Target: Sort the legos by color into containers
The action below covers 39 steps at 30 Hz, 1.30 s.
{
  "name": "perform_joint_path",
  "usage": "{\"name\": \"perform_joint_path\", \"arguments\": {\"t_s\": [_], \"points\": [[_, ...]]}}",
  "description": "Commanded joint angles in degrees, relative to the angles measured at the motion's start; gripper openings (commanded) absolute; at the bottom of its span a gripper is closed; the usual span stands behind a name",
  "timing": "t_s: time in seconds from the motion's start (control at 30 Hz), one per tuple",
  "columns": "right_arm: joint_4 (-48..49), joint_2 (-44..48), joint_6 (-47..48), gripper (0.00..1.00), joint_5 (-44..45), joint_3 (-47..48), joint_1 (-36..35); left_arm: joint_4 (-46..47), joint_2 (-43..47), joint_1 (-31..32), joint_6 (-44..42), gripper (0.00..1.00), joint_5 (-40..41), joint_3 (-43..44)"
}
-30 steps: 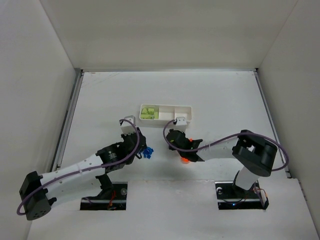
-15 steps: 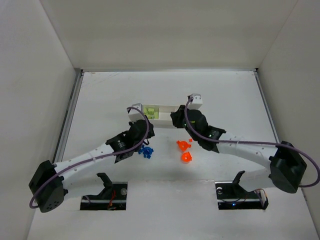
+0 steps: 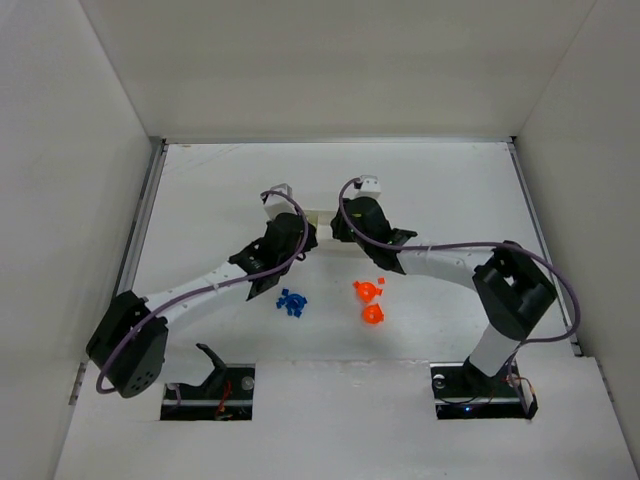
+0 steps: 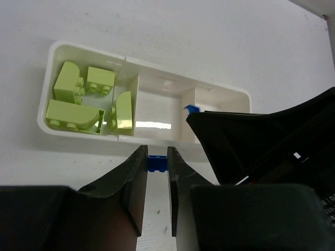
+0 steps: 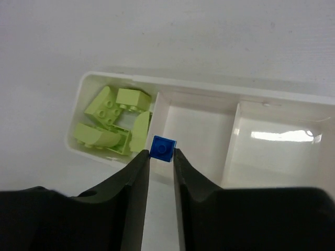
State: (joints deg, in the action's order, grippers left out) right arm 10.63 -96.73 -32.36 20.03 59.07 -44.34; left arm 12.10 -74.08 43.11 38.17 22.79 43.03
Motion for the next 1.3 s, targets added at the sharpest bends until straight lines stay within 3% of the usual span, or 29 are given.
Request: {"name": "perform_joint_path", "arguments": {"t_s": [0.0,0.07,0.17,0.5,0.77,0.93,1.07,1.27], "points": [[2.5,0.6,0.6,0.36,-1.7,3.2,1.0,4.4,-0.8,-1.2,-0.6,0.11,-1.8,3.4],[2.7,1.8,0.8,0.43,-1.6,3.1,1.1,4.6,-2.3,-1.6,-0.7,0.11,-2.3,4.3],[2.9,4.5,0.3,0.45,-1.2,0.9,1.7,5.0,-5.0,-1.8,-1.0,0.11,-2.6,5.6],[4.1,18.7,-2.4,0.38,5.1,-16.0,-1.1,5.6,-18.7,-2.4,-2.6,0.14,-4.2,13.0],[3.4,24.0,-2.5,0.38,6.0,-23.0,-7.9,4.8,-23.6,-2.9,-2.8,0.31,-4.0,16.3],[4.1,17.6,0.3,0.38,4.6,-20.6,-15.7,4.6,-21.0,-3.0,-3.3,0.39,-4.2,15.1],[6.4,10.3,3.5,0.43,4.3,-17.3,-23.4,3.5,-13.5,-3.3,-3.0,0.33,-4.2,9.3],[8.3,0.9,4.8,0.46,3.7,-12.3,-29.2,-1.2,1.0,-6.2,-1.6,0.3,-3.8,-2.8]]}}
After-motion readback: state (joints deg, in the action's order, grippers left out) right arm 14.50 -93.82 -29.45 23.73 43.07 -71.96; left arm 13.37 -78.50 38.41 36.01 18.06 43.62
